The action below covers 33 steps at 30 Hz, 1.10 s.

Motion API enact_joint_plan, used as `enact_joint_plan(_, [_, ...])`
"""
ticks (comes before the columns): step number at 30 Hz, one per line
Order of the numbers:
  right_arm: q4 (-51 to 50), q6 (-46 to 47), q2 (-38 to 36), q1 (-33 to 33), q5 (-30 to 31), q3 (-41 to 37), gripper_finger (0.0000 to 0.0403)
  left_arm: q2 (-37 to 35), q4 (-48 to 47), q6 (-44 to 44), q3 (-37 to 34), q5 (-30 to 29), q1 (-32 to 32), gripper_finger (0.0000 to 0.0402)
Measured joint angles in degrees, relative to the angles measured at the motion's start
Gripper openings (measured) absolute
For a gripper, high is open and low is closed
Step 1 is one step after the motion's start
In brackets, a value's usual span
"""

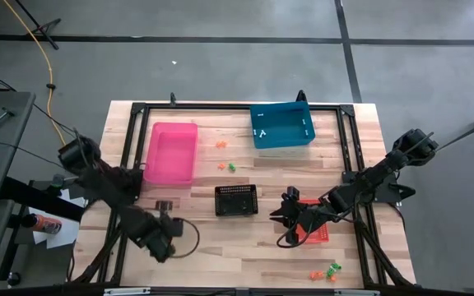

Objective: Sort Halloween decoration
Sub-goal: Put the white bone toy into the blue bin

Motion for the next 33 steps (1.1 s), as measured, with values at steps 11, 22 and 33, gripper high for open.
enact_joint_plan(11, [-0.3,0.0,0.0,0.0,0.2,0.0,0.0049,-6.9,16.0,30.7,0.2,-14.9,17.1,0.0001])
enact_joint_plan(22, [-0.8,-2.0,0.0,0.0,1.4,0.0,0.0049,-6.5,49.1,54.7,-3.9,0.1,35.9,0.0001])
enact_joint_plan(33, [-0.5,-6.1,0.0,0.0,10.8,0.0,0.0049,-6.6,94.4,49.5,-21.1,12.7,47.1,0.0001])
